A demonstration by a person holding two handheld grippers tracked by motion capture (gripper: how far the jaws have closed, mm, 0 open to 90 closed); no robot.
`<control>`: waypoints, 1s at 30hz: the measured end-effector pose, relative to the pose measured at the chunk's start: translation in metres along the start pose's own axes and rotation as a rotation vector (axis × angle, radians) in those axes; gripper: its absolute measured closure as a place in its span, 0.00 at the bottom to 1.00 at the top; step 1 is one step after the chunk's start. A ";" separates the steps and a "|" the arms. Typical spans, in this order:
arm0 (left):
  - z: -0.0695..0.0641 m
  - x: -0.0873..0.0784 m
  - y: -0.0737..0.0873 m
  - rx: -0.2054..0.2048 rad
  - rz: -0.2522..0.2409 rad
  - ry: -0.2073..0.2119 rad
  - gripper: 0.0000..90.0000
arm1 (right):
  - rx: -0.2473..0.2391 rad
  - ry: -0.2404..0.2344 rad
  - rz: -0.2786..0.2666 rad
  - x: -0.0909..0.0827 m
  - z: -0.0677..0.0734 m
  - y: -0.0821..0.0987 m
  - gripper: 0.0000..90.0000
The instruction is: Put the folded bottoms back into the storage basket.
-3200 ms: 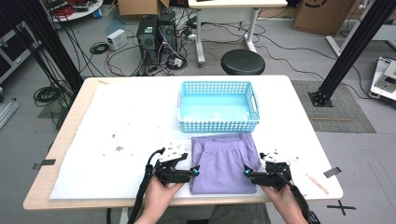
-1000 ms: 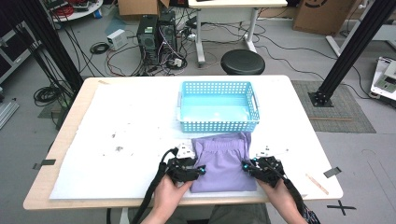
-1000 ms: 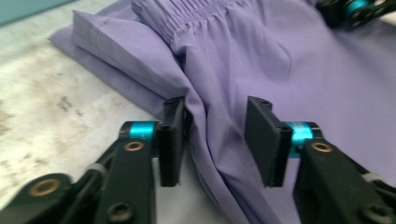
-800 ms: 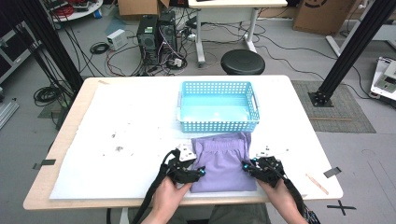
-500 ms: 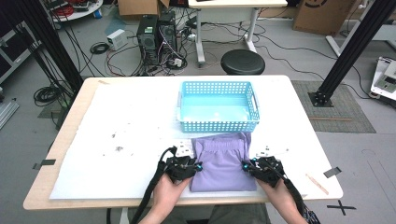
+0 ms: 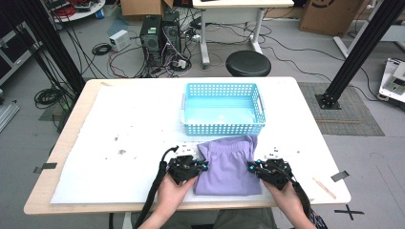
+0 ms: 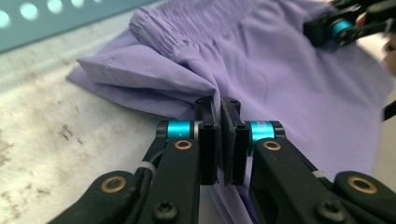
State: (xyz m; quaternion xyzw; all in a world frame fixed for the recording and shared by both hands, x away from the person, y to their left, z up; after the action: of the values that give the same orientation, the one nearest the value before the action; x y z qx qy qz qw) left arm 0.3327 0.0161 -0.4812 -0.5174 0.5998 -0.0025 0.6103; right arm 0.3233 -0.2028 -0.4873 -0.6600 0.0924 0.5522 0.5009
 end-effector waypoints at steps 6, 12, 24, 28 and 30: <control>0.003 -0.010 -0.003 -0.013 -0.032 0.014 0.96 | -0.002 -0.020 -0.036 -0.011 0.003 -0.006 0.93; 0.006 -0.022 -0.007 -0.022 -0.065 0.026 0.96 | -0.005 -0.031 -0.060 -0.017 0.006 -0.011 0.94; -0.012 -0.060 -0.037 0.061 -0.126 0.015 0.96 | -0.036 -0.050 -0.175 -0.057 0.015 -0.041 0.94; -0.008 -0.079 -0.054 0.068 -0.159 0.018 0.96 | -0.045 -0.057 -0.211 -0.074 0.014 -0.059 0.94; -0.007 -0.087 -0.063 0.075 -0.178 0.014 0.96 | -0.056 -0.053 -0.229 -0.082 0.013 -0.069 0.94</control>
State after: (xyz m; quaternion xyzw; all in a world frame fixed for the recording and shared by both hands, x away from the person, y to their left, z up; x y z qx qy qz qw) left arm 0.3419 0.0366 -0.3754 -0.5454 0.5554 -0.0828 0.6223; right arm 0.3309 -0.1946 -0.3803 -0.6650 -0.0123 0.5111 0.5444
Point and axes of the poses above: each handheld gripper's, and its own axes: x roughly forward along the jaws, y roughly out of its underside, z roughly to its left, the point moved 8 cm from there along x, roughly forward along the jaws, and after that the axes turned 15 degrees about z, right-handed, at the moved point
